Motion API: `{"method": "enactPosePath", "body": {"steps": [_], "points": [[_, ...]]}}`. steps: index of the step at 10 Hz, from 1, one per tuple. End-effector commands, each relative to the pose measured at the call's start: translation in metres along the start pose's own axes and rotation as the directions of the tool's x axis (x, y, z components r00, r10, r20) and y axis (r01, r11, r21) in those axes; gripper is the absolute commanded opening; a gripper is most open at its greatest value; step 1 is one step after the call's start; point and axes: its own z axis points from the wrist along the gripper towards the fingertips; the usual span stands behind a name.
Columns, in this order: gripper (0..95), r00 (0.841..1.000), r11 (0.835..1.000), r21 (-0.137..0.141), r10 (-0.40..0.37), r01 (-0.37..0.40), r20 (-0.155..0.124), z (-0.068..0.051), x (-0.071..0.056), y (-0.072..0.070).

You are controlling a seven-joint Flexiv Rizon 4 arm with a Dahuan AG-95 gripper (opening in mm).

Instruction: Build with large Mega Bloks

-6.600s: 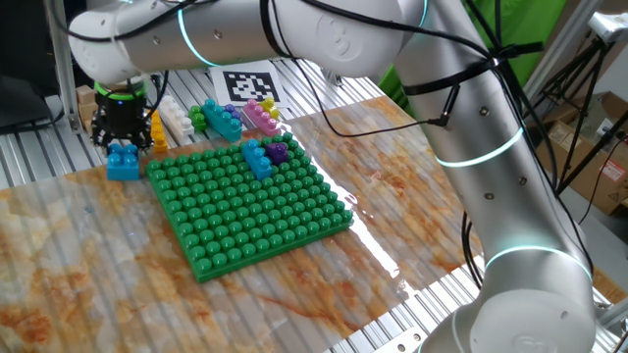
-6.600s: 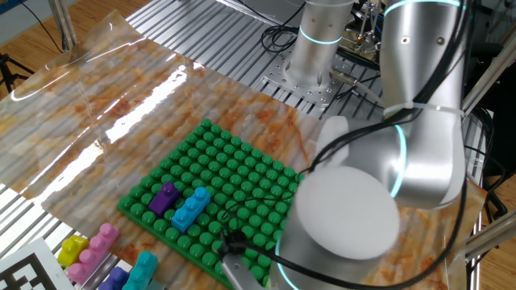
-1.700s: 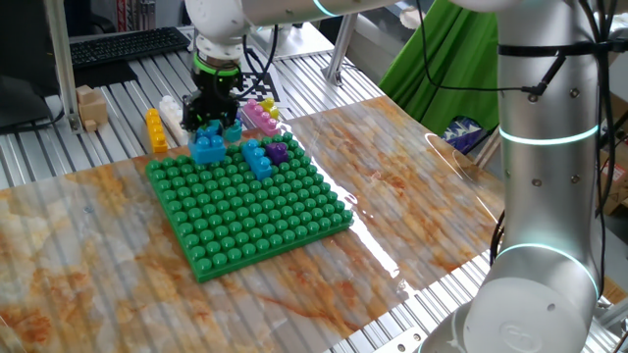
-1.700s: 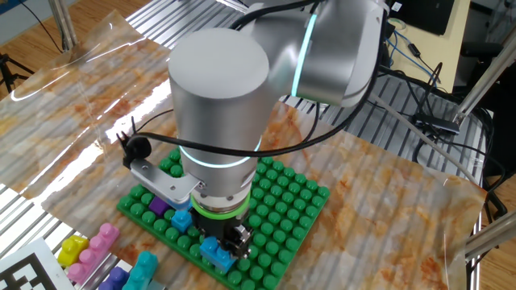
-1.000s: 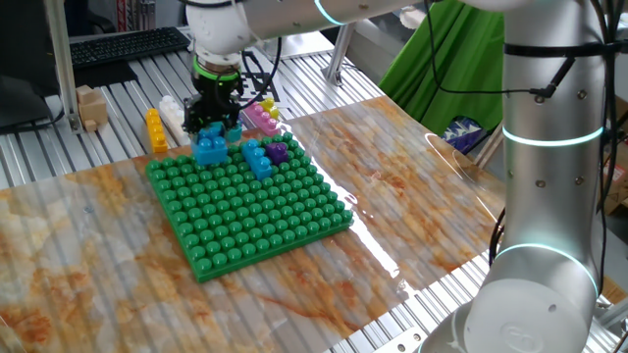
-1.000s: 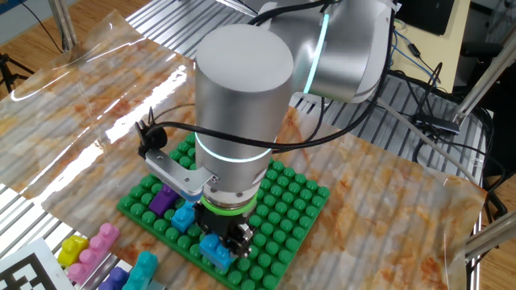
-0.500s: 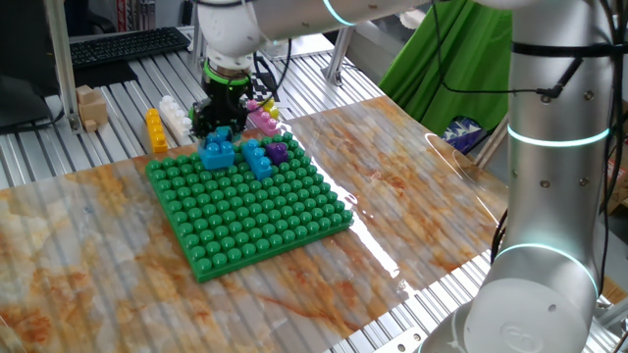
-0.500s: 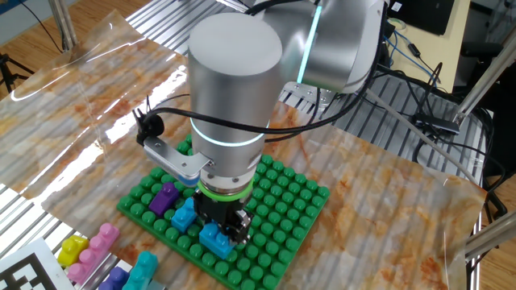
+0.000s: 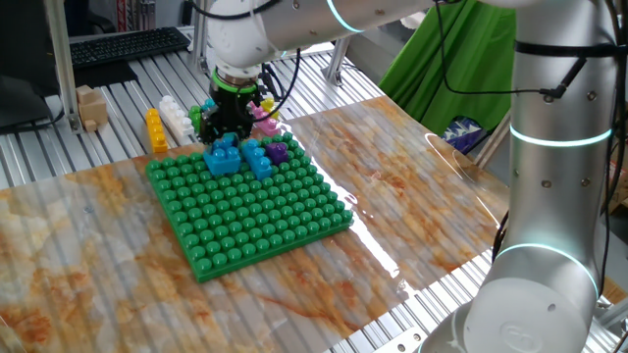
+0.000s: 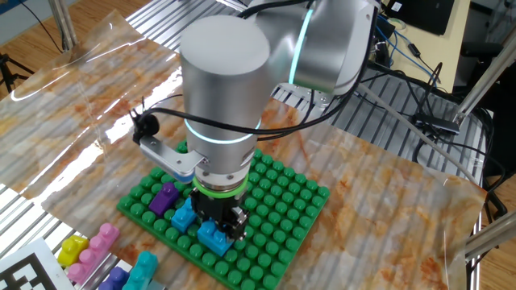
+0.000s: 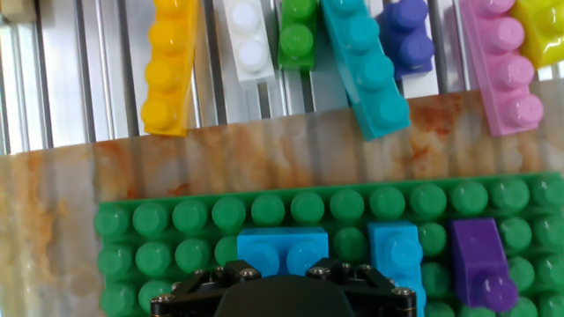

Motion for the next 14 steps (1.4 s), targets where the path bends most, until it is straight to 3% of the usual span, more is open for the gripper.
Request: {"method": "enactPosePath", "body": {"steps": [1,4,6,7,10,12,14], "points": [[0.0,1.000,1.000,0.000,0.001,-0.001,0.002,0.003,0.003,-0.001],[0.0,1.000,1.000,0.009,-0.007,0.007,0.009,0.003,0.005,-0.004],[0.0,1.000,1.000,-0.001,-0.001,0.001,0.018,0.006,0.006,-0.006],[0.0,0.999,1.000,-0.007,0.017,-0.017,0.036,0.008,0.008,-0.005],[0.0,0.998,0.999,-0.010,0.049,-0.049,0.046,0.007,0.010,0.003],[0.0,0.995,0.998,-0.021,0.064,-0.063,0.071,0.012,0.010,0.008],[0.0,0.994,0.997,-0.035,0.075,-0.072,0.076,0.011,0.010,0.015]]}}
